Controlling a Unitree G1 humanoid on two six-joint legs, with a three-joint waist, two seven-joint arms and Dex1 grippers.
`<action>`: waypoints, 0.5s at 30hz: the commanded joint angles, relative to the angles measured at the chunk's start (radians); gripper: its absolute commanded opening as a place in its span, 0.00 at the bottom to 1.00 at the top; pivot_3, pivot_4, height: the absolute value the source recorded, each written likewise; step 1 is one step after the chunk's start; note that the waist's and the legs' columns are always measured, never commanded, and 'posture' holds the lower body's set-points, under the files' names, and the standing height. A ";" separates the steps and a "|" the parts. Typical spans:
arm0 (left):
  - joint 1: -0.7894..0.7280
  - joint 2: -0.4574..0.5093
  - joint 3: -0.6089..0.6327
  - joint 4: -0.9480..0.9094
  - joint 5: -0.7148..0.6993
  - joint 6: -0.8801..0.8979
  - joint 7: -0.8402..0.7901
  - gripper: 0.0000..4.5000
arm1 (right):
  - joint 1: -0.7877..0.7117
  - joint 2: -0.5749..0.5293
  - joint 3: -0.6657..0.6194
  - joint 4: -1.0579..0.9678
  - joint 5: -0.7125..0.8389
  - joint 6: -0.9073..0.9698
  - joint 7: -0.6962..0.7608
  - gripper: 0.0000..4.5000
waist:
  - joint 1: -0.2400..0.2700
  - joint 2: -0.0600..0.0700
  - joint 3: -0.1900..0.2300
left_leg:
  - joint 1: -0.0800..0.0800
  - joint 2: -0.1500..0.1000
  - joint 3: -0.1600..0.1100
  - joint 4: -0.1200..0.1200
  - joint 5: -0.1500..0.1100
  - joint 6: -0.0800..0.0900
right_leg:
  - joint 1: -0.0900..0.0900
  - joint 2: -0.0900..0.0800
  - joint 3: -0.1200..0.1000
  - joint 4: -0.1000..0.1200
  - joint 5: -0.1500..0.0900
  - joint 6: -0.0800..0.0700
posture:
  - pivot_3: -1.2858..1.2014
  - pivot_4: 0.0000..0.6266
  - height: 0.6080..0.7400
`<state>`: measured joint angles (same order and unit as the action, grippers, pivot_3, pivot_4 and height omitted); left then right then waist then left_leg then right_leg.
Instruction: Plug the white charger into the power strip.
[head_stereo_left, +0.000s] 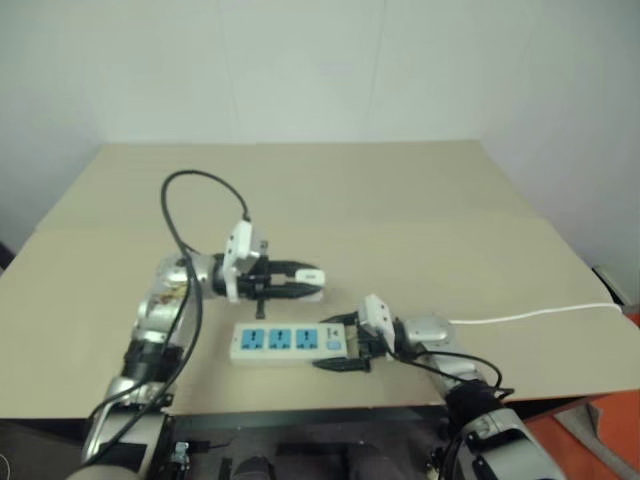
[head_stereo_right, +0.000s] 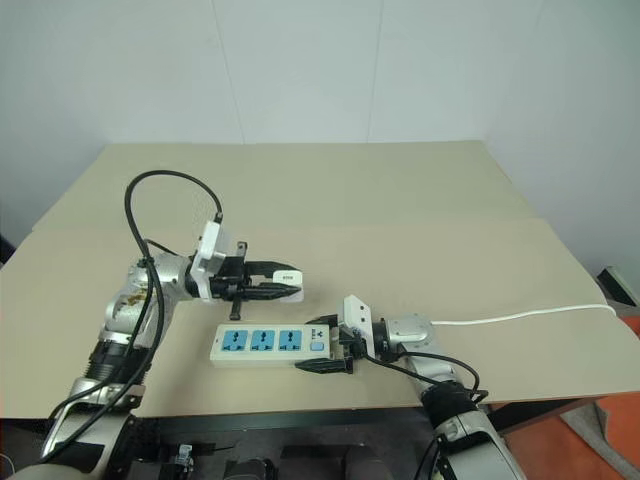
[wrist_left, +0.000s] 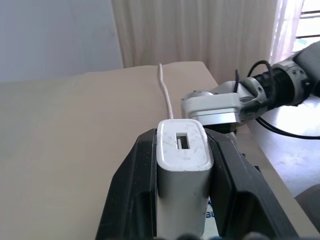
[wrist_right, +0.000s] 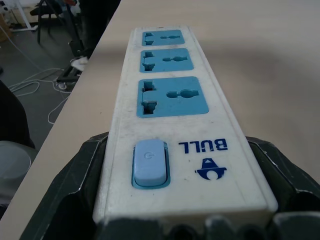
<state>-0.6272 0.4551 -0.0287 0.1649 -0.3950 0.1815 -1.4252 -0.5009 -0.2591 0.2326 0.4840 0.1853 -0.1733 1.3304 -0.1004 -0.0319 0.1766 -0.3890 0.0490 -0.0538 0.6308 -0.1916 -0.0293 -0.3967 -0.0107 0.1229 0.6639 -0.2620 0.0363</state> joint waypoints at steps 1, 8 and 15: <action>-0.008 0.007 0.002 -0.054 -0.033 -0.009 0.004 0.23 | -0.022 0.015 0.027 0.021 -0.017 -0.003 -0.003 0.76 | -0.002 0.000 0.000 | 0.001 0.000 0.000 0.000 0.000 0.000 | 0.001 0.000 0.000 0.000 0.000 0.000 | 0.52 0.24 1.00; -0.003 0.021 0.003 -0.075 -0.051 -0.002 0.001 0.23 | -0.043 0.016 0.064 0.086 -0.085 -0.049 -0.028 0.76 | -0.012 -0.001 -0.001 | 0.009 0.000 0.000 0.000 0.000 0.000 | 0.008 0.001 0.000 -0.001 0.000 0.001 | 0.52 0.24 1.00; 0.007 0.036 -0.002 -0.086 -0.064 0.004 -0.002 0.23 | -0.048 0.023 0.065 0.107 -0.083 -0.050 -0.026 0.76 | -0.025 -0.001 -0.002 | 0.010 0.001 0.000 -0.001 0.000 0.000 | 0.009 0.001 0.001 -0.001 0.000 0.001 | 0.52 0.24 1.00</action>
<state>-0.6219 0.4799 -0.0305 0.1219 -0.4343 0.1823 -1.4243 -0.5523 -0.2437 0.2690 0.5610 0.1322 -0.2193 1.3134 -0.1252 -0.0332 0.1750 -0.3791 0.0495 -0.0539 0.6300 -0.1916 -0.0293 -0.3879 -0.0095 0.1239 0.6633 -0.2625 0.0370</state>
